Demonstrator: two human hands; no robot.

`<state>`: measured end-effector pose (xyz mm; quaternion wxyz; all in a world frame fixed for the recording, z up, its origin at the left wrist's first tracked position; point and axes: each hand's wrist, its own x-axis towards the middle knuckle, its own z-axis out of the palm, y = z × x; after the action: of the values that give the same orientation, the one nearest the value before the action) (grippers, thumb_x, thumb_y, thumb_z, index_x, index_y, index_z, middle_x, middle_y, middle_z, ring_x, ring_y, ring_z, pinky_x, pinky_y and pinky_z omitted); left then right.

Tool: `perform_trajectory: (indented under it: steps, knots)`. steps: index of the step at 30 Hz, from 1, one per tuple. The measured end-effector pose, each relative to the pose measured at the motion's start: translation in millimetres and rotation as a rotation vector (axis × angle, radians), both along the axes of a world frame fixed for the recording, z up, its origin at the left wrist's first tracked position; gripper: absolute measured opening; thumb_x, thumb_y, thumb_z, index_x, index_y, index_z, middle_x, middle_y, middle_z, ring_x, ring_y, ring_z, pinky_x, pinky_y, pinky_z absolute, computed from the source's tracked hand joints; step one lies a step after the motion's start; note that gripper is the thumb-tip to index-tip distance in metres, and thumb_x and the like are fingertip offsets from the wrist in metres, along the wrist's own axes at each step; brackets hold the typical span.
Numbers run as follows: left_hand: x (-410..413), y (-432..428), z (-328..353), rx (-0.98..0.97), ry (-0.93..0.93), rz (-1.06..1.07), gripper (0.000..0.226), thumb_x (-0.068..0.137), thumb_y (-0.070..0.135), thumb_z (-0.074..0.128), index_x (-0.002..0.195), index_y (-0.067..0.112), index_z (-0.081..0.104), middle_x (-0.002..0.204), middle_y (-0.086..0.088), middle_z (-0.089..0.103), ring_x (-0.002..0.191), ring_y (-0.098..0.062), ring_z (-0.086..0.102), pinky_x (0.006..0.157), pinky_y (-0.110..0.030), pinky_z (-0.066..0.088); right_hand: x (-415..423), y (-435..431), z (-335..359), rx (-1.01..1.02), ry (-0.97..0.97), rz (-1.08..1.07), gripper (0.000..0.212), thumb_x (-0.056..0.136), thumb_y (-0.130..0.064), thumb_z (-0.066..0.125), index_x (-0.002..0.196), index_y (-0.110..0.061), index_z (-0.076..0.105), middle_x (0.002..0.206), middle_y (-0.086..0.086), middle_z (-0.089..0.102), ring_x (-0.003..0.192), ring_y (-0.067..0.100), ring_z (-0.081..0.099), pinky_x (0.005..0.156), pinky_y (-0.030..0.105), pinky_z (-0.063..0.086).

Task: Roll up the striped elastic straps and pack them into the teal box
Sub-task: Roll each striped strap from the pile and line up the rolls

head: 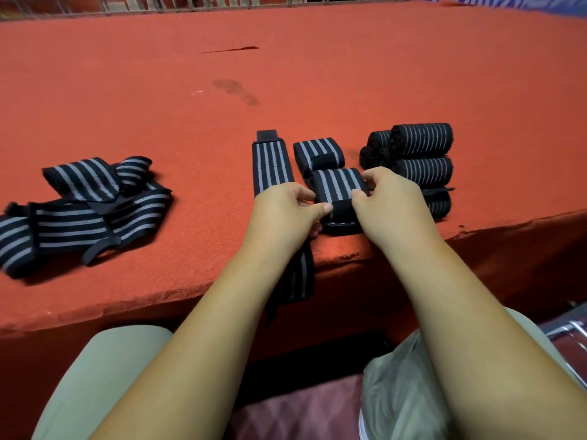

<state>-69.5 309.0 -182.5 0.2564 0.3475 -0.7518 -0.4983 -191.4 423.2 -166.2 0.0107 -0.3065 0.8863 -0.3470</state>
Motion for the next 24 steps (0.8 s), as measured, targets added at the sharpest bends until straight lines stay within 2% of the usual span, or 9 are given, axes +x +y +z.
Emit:
perform_trajectory:
  steps: [3,5,9,12,15,17,21,24]
  knots:
    - [4.2,0.6,0.7,0.011,0.021,-0.002,0.018,0.093,0.011,0.084,0.107,0.014,0.073,0.077,-0.005,0.079,0.068,-0.023,0.079,0.074,-0.043,0.068,5.2,-1.6,6.7,-0.05,0.056,-0.003,0.045,0.101,-0.023,0.062,0.146,-0.021,0.061,0.145,-0.001,0.062,0.128,0.02,0.06,0.094,0.03,0.045]
    - [8.5,-1.5,2.0,0.055,0.05,-0.016,0.014,0.1,0.002,0.072,0.108,0.014,0.072,0.082,-0.009,0.078,0.07,-0.024,0.079,0.078,-0.047,0.068,8.7,-3.6,10.8,-0.102,0.093,0.008,0.042,0.101,-0.019,0.064,0.143,-0.02,0.064,0.146,-0.005,0.059,0.128,0.015,0.058,0.093,0.023,0.038]
    - [25.1,-10.7,9.3,0.058,0.058,-0.023,0.024,0.103,-0.007,0.057,0.108,0.011,0.071,0.091,-0.014,0.079,0.072,-0.022,0.078,0.08,-0.043,0.068,17.2,-13.8,13.0,-0.206,0.143,0.073,0.028,0.1,-0.018,0.066,0.127,-0.02,0.072,0.134,-0.008,0.063,0.119,0.008,0.058,0.091,0.017,0.034]
    - [43.6,-20.5,16.3,0.056,0.084,0.006,0.021,0.103,-0.006,0.058,0.11,0.008,0.072,0.096,-0.016,0.08,0.074,-0.02,0.077,0.074,-0.036,0.068,27.1,-25.5,12.9,-0.264,0.129,0.13,0.019,0.099,-0.018,0.068,0.116,-0.022,0.076,0.123,-0.01,0.066,0.112,0.006,0.058,0.091,0.016,0.036]
    - [64.0,-32.1,23.9,0.042,0.086,0.047,0.017,0.103,-0.001,0.063,0.107,0.013,0.073,0.094,-0.008,0.082,0.074,-0.017,0.077,0.067,-0.033,0.065,38.9,-41.0,13.2,-0.312,0.159,0.195,0.017,0.097,-0.016,0.068,0.108,-0.023,0.078,0.115,-0.009,0.068,0.113,0.011,0.062,0.098,0.023,0.045]
    - [80.2,-41.8,28.6,0.006,0.082,0.086,0.016,0.102,0.002,0.065,0.105,0.016,0.074,0.091,-0.003,0.082,0.072,-0.015,0.077,0.062,-0.029,0.059,47.9,-52.4,12.4,-0.343,0.175,0.23,0.015,0.096,-0.016,0.068,0.105,-0.023,0.078,0.111,-0.009,0.068,0.11,0.011,0.063,0.096,0.026,0.047]
    - [116.3,-62.2,34.1,-0.117,0.025,0.22,0.016,0.102,0.01,0.066,0.103,0.023,0.075,0.089,0.007,0.082,0.076,-0.013,0.079,0.07,-0.031,0.059,67.5,-72.2,9.1,-0.342,0.117,0.331,0.014,0.098,-0.018,0.066,0.099,-0.026,0.076,0.103,-0.013,0.067,0.097,0.002,0.06,0.082,0.01,0.04]
    - [143.9,-78.6,32.8,-0.169,-0.001,0.33,0.015,0.1,0.013,0.067,0.101,0.026,0.076,0.087,0.011,0.082,0.075,-0.008,0.077,0.076,-0.033,0.06,81.1,-88.5,5.7,-0.337,0.064,0.405,0.016,0.096,-0.016,0.065,0.097,-0.027,0.077,0.1,-0.015,0.066,0.093,0.002,0.062,0.08,0.006,0.04]
